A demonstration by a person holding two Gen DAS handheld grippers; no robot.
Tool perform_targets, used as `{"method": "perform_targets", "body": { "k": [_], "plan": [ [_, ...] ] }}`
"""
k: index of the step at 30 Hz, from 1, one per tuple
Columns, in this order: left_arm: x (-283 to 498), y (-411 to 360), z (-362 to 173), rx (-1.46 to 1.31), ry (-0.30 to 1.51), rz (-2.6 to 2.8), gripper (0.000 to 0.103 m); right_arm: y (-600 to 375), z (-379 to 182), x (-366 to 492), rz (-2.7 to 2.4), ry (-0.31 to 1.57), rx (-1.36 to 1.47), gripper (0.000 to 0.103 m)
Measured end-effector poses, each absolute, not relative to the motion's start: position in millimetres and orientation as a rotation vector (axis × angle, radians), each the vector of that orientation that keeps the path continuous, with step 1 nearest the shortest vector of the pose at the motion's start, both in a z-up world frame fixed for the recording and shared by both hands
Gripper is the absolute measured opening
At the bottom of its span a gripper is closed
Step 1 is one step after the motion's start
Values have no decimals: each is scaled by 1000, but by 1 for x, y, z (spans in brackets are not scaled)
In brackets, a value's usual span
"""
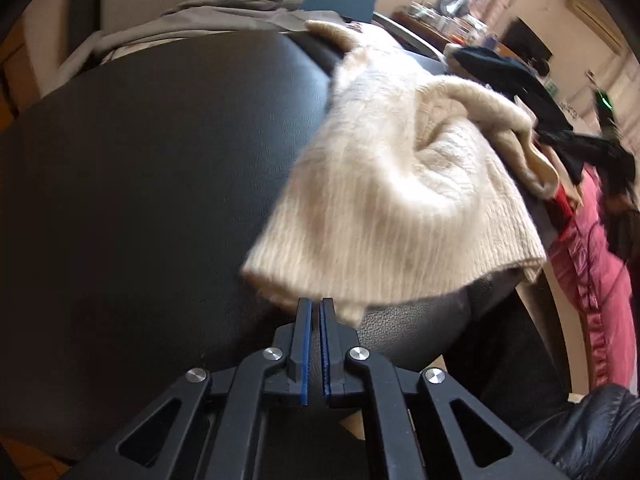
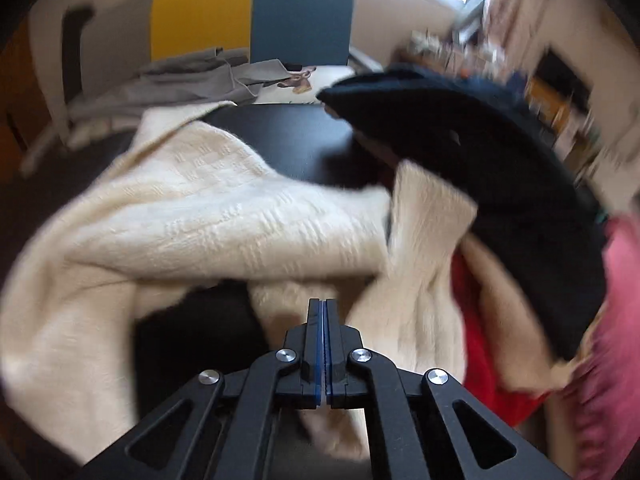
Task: Fold clothes
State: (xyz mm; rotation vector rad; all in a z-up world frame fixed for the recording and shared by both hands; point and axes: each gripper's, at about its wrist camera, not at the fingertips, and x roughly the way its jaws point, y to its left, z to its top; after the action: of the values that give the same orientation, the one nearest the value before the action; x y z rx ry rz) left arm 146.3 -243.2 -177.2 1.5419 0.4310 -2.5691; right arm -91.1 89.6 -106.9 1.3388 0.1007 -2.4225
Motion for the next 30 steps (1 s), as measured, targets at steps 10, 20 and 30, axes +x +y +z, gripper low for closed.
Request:
{"method": "perform_targets", "body": {
  "k": [10, 20, 30],
  "plan": [
    [136, -274, -160, 1329, 703, -2728, 30, 38, -141, -9, -1967, -142, 1368, 68],
    [118, -271, -205, 1403, 962, -2750, 52, 29, -174, 4, -1973, -110, 1463, 79],
    [113, -262, -188, 1325, 786, -2758, 10, 12, -173, 13, -2025, 36, 1451, 19]
  ]
}}
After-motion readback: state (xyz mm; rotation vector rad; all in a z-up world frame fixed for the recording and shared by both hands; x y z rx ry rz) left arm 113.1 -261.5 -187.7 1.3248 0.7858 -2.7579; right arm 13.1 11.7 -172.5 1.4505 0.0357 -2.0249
